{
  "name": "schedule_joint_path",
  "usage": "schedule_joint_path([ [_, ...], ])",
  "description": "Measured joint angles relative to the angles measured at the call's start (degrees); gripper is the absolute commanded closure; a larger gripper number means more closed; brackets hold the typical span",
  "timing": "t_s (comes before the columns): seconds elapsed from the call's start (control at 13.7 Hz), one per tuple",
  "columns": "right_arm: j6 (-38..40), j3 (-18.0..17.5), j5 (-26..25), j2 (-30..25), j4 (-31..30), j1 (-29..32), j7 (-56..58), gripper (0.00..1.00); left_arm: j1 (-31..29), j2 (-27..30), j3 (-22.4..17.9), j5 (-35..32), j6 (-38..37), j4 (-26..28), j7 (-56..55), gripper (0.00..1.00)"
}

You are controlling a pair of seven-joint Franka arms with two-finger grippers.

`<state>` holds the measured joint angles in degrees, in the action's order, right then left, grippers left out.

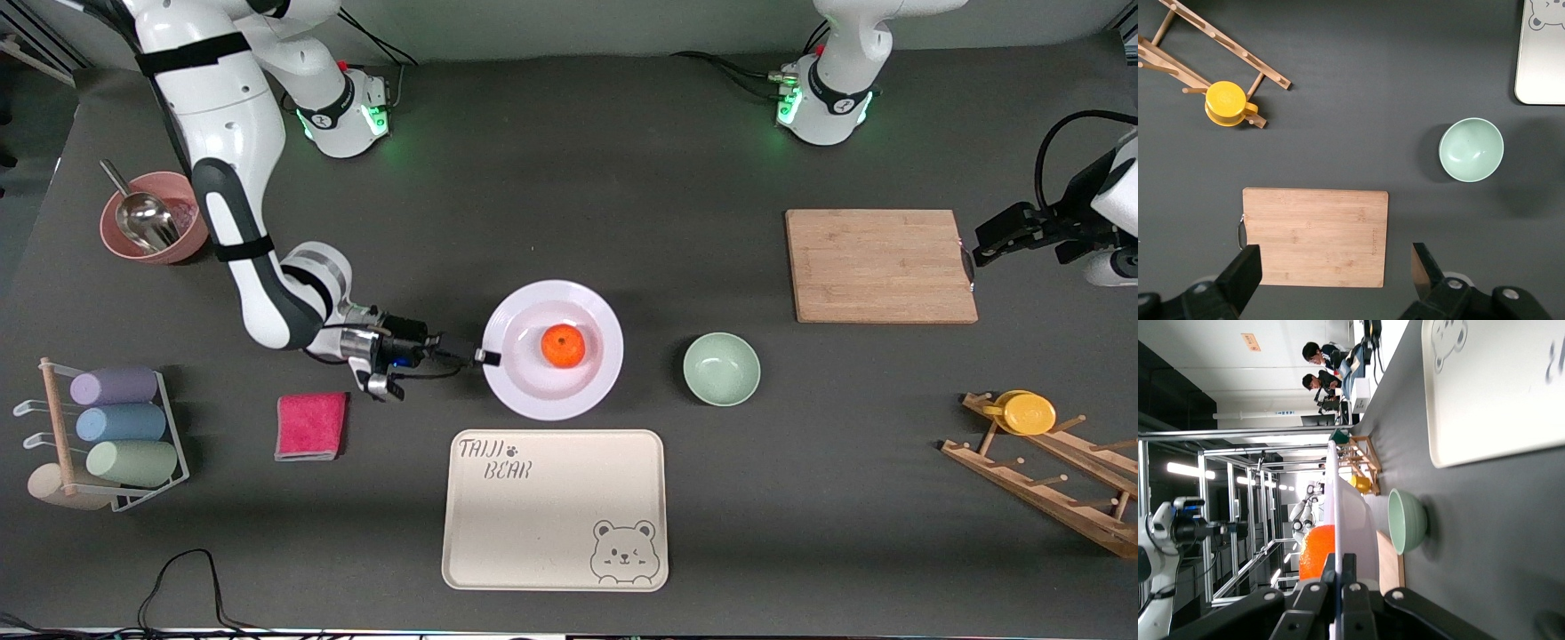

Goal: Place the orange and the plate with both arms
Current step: 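Slide the plate with the right gripper onto the cream bear tray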

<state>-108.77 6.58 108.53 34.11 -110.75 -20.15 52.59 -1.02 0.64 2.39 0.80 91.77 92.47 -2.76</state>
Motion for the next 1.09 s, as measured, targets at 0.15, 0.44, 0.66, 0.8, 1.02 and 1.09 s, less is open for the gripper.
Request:
schedule_joint_path([
  [0.15, -0.4, 0.0, -3.2, 3.5, 6.2, 0.9, -3.8, 1.0, 0.0, 0.0, 0.0, 0.0, 0.0, 0.0, 0.0, 0.0],
  [0.44, -1.6, 1.3, -8.5, 10.4, 19.0, 1.6, -9.8, 1.0, 0.0, 0.0, 0.0, 0.0, 0.0, -0.1, 0.0, 0.0],
  [0.66, -1.7, 2.4, -8.8, 16.5, 28.4, 2.0, -11.1, 1.0, 0.0, 0.0, 0.0, 0.0, 0.0, -0.1, 0.0, 0.0],
  [0.8, -2.9, 2.5, -8.8, 20.7, 34.8, 2.4, -12.1, 1.0, 0.1, 0.0, 0.0, 0.0, 0.0, -0.1, 0.0, 0.0],
  [1.02, -5.9, 2.6, -8.8, 26.0, 41.6, 3.1, -12.4, 1.0, 0.1, 0.0, 0.0, 0.0, 0.0, -0.1, 0.1, 0.0],
  [1.09, -6.0, 2.6, -8.8, 27.7, 43.6, 3.5, -12.4, 1.0, 0.1, 0.0, 0.0, 0.0, 0.0, -0.1, 0.1, 0.0],
])
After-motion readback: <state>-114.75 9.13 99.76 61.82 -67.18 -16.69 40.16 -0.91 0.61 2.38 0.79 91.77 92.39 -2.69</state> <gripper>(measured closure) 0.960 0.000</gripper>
